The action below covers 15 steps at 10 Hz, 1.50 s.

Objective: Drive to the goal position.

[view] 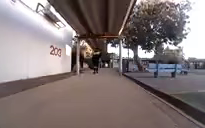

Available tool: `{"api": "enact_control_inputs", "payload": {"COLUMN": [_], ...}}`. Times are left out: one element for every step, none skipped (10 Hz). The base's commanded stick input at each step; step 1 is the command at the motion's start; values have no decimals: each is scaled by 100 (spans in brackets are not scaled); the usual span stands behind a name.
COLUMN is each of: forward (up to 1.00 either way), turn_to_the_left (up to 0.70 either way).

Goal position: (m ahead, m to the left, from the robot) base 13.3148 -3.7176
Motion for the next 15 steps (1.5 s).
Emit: {"api": "enact_control_inputs", "payload": {"forward": [70, 70, 70, 70, 70, 70, 70, 70, 70, 70, 70, 70, 70, 70, 70], "turn_to_the_left": [0, 0, 0, 0, 0, 0, 0, 0, 0, 0, 0, 0, 0, 0, 0]}}
